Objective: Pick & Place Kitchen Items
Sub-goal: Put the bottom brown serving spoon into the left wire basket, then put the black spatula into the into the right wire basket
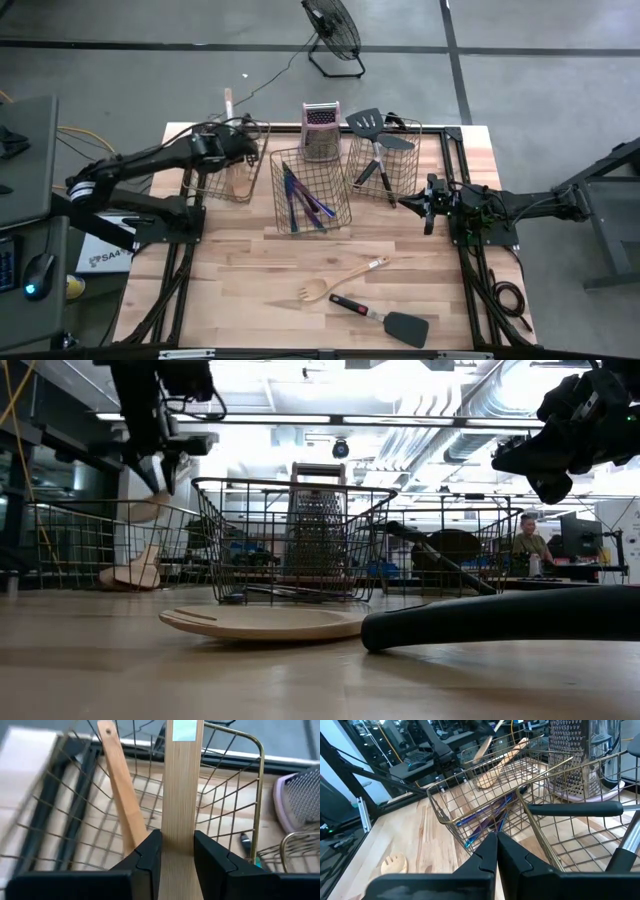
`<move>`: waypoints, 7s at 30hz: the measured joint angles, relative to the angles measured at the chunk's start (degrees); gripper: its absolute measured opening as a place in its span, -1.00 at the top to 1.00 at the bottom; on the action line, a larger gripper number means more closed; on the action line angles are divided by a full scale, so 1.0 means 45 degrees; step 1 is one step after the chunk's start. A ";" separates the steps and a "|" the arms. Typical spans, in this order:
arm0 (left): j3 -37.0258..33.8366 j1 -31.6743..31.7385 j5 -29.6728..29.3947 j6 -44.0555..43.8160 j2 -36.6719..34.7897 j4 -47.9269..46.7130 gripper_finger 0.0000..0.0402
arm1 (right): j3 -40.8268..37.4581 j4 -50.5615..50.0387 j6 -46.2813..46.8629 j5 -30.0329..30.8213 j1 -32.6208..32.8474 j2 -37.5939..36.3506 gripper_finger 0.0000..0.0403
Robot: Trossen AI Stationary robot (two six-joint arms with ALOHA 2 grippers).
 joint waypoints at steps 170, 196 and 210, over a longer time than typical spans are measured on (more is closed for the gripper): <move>-1.0234 -0.7452 0.6323 1.2543 -1.3088 1.1322 -0.21 | 0.0000 -0.0005 0.0000 0.0003 -0.0004 0.0000 0.99; -1.0239 -0.7452 0.3589 1.0969 -1.2298 1.2173 -0.21 | 0.0000 -0.0005 0.0000 0.0005 -0.0004 0.0000 0.99; -1.0239 -0.7452 0.3587 1.0974 -1.2298 1.1925 -0.21 | 0.0000 0.0010 0.0259 0.0043 -0.0002 0.0000 0.99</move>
